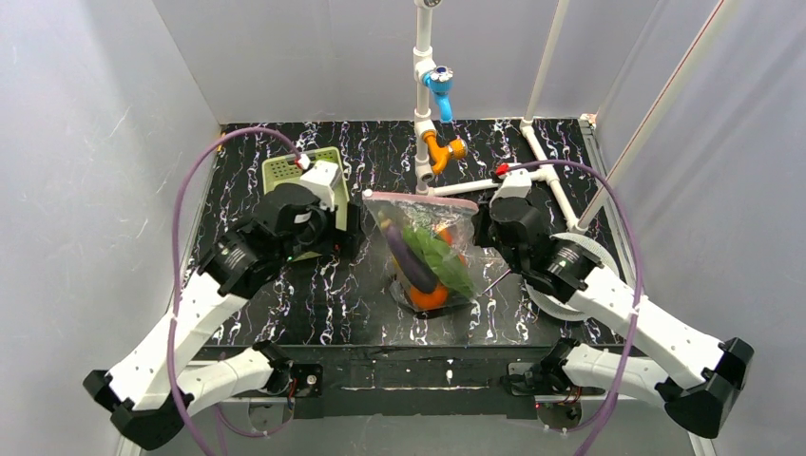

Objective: Place the food in the zip-top bag and seal the zipper
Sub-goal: Place the zipper food storage bag at the center of the board.

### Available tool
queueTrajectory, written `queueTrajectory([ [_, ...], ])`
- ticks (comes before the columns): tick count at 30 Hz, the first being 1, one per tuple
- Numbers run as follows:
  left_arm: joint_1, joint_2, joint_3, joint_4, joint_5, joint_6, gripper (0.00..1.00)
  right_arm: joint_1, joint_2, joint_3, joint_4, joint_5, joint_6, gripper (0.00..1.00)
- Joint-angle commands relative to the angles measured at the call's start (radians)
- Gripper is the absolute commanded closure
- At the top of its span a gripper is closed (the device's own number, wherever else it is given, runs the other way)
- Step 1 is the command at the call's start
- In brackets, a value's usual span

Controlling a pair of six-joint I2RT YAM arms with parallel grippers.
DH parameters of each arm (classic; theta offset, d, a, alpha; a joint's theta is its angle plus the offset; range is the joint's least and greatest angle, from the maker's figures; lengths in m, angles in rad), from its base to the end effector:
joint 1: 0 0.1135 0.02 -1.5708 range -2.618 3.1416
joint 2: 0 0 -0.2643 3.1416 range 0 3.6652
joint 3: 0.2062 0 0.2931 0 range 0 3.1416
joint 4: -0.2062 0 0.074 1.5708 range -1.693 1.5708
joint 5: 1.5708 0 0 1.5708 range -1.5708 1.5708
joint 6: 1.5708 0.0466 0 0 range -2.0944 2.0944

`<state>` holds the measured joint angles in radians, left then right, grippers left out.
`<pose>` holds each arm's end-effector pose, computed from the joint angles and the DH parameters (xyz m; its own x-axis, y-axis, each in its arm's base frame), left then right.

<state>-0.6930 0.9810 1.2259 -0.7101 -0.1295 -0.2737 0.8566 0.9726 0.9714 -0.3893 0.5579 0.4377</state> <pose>0.1917 -0.1514 0.4070 -0.4795 0.0498 -0.8761 0.4312 0.8829 -0.1858 0.1910 0.1826 0.3484 -0.3616 0.1318 -0.9230 -0.1845 0.9603 0.2094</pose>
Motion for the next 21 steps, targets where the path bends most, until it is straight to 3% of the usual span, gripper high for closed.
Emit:
queueTrajectory([
  [1, 0.004, -0.136, 0.037, -0.043, -0.088, -0.017, 0.10, -0.065, 0.035, -0.026, 0.009, -0.017, 0.042, 0.99],
  [11, 0.005, -0.350, -0.007, -0.144, -0.168, -0.082, 0.07, -0.229, 0.103, -0.079, 0.005, -0.065, 0.051, 0.99],
  [21, 0.005, -0.369, -0.034, -0.167, -0.142, -0.118, 0.07, -0.333, 0.155, -0.134, -0.085, -0.091, 0.139, 0.99],
])
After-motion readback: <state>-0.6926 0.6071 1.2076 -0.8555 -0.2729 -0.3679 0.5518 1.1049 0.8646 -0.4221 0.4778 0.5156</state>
